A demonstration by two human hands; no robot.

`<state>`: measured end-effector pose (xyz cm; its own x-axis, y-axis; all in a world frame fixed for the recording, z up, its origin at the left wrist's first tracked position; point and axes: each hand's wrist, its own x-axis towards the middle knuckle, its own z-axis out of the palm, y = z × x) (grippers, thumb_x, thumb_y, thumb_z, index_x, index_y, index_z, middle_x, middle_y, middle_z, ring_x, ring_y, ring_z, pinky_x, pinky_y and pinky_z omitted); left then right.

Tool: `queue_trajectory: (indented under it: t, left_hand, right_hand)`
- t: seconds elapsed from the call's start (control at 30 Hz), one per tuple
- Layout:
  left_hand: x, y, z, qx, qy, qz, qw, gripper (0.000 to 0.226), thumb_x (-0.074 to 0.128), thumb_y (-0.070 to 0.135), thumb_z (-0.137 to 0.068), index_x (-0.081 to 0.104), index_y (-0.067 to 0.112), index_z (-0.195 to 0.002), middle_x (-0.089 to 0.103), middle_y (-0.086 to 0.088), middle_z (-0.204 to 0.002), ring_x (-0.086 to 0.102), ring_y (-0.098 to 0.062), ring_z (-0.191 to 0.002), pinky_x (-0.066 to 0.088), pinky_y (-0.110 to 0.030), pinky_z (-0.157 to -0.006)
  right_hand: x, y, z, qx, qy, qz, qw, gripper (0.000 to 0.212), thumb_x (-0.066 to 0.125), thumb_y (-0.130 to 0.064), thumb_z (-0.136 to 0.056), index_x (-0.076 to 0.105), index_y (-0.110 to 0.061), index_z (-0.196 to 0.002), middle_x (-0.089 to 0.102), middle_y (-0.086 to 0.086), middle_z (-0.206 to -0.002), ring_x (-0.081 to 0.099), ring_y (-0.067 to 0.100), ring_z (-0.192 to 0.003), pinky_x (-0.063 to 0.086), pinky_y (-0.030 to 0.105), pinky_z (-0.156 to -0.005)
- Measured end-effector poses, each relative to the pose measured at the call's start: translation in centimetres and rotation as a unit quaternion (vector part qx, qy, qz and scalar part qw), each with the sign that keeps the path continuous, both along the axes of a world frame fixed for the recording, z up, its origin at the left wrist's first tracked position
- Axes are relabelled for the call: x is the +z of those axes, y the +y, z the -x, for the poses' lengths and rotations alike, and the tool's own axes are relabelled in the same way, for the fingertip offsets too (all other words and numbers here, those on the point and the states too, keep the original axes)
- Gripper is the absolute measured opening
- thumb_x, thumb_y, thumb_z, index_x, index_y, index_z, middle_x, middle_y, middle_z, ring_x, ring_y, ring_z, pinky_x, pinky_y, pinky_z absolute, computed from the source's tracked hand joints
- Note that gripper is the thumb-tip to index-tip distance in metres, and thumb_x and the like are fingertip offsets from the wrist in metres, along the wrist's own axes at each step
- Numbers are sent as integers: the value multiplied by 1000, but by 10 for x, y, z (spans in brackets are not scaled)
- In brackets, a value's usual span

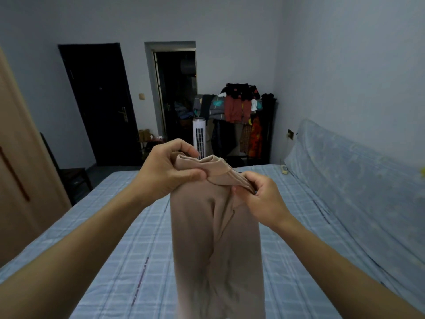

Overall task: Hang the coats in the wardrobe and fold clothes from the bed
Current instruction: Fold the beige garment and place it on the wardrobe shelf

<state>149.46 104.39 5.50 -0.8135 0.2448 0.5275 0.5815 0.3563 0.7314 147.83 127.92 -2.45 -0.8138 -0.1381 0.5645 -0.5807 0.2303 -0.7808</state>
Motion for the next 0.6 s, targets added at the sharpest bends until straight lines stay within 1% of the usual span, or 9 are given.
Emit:
queue_trajectory:
  t: [0.1,0.17,0.27,0.33,0.4,0.47,0.5,0.53,0.6]
  left_hand:
    - [0,0,-3,-24,-6,45,999,36,90,18,-59,74,17,-91,74,1,-86,71,-13,-83,57,-23,-71]
    - [-1,1,-4,-21,7,98,995,26,89,15,-64,77,22,-86,74,5,-81,71,-9,-80,56,-21,-68]
    - [-6,5,-6,28,97,177,979,5,80,15,-79,77,19,-81,72,3,-72,69,-12,-71,57,-32,-65]
    - [-7,8,-8,48,136,179,973,5,74,11,-84,76,15,-82,70,2,-71,67,-11,-69,54,-35,-65]
    - [-6,12,-10,51,155,181,970,10,72,5,-84,75,15,-84,70,5,-75,65,-6,-71,53,-29,-66]
    - [-4,15,-12,49,161,192,967,12,71,5,-84,75,16,-86,70,8,-78,65,-1,-74,53,-25,-67]
    - [-3,16,-12,48,162,196,966,12,71,6,-84,75,17,-87,70,9,-78,64,0,-75,52,-24,-68]
    - [-3,18,-12,47,163,198,965,12,71,6,-84,75,18,-88,70,10,-79,64,0,-76,52,-24,-69]
    - [-4,18,-12,51,170,203,963,13,71,6,-83,75,17,-89,70,10,-79,64,0,-76,52,-24,-70]
  right_hand:
    - [0,5,0,-1,6,-10,1000,8,66,-12,-90,70,-19,-88,68,7,-78,63,28,-77,50,37,-65]
    - [-1,9,0,-7,12,-24,1000,10,67,-11,-89,71,-20,-87,68,1,-77,63,19,-73,49,30,-62]
    - [-5,16,-3,-19,30,-59,998,12,69,-12,-88,70,-23,-84,66,-7,-72,59,4,-66,44,16,-59]
    - [-9,21,-6,-25,41,-77,996,8,71,-18,-87,68,-24,-82,64,-7,-69,57,2,-63,41,14,-57]
    - [-18,25,-11,-28,51,-75,996,11,74,-30,-84,67,-23,-81,61,-4,-67,53,4,-59,40,17,-54]
    - [-35,26,-15,-29,46,-69,996,32,78,-45,-76,66,-16,-78,60,2,-66,54,16,-58,43,29,-52]
    - [-44,25,-18,-28,30,-62,997,40,80,-51,-71,66,-14,-79,62,3,-67,57,19,-60,45,33,-54]
    - [-54,24,-20,-26,12,-50,998,44,82,-53,-67,68,-15,-82,67,2,-72,62,18,-64,49,33,-57]
    - [-75,21,-22,-28,-4,-45,999,33,85,-44,-64,71,-22,-85,73,-4,-80,68,9,-71,54,29,-61]
